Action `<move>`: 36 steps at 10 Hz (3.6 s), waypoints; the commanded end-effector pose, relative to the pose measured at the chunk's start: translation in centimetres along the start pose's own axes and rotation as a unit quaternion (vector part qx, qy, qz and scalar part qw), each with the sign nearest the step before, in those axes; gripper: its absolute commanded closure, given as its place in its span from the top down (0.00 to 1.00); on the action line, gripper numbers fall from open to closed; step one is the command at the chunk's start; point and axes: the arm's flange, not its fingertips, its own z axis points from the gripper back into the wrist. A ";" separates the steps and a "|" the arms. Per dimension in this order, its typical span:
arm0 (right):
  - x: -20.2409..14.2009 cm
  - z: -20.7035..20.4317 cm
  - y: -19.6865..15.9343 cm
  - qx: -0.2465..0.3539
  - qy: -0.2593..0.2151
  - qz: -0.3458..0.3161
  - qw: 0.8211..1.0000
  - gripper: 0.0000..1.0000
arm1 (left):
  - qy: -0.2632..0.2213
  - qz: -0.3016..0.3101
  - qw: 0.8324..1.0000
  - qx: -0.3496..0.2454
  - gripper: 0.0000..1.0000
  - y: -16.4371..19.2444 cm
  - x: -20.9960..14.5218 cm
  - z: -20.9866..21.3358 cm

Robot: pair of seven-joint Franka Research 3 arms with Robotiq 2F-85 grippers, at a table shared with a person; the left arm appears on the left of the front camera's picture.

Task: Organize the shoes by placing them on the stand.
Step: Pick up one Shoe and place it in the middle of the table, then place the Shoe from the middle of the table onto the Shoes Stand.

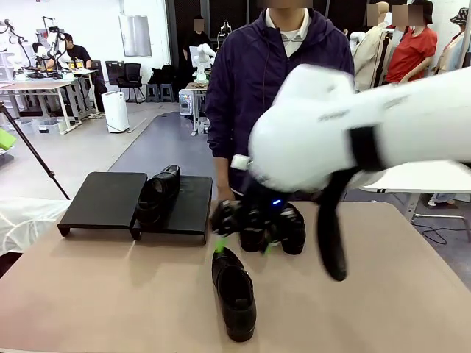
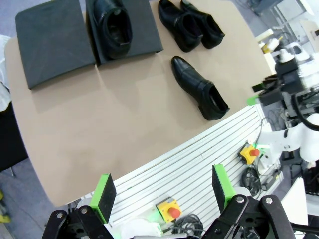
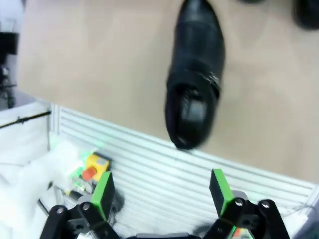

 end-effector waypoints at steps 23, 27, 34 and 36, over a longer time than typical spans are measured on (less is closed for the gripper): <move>-12.0 21.8 -34.9 0.173 -0.104 -0.155 0.967 1.00 | 0.037 0.022 0.999 0.033 1.00 -3.4 0.3 -3.7; -12.0 21.8 -34.9 0.173 -0.104 -0.155 0.967 1.00 | 0.150 0.074 0.977 0.134 1.00 -13.5 -1.9 -23.1; -12.0 21.8 -34.9 0.173 -0.104 -0.155 0.967 1.00 | 0.174 0.065 0.967 0.176 1.00 -17.3 -7.0 -31.3; -12.0 21.8 -34.9 0.173 -0.104 -0.155 0.967 1.00 | 0.133 0.159 0.958 0.200 1.00 -18.7 -6.6 -33.4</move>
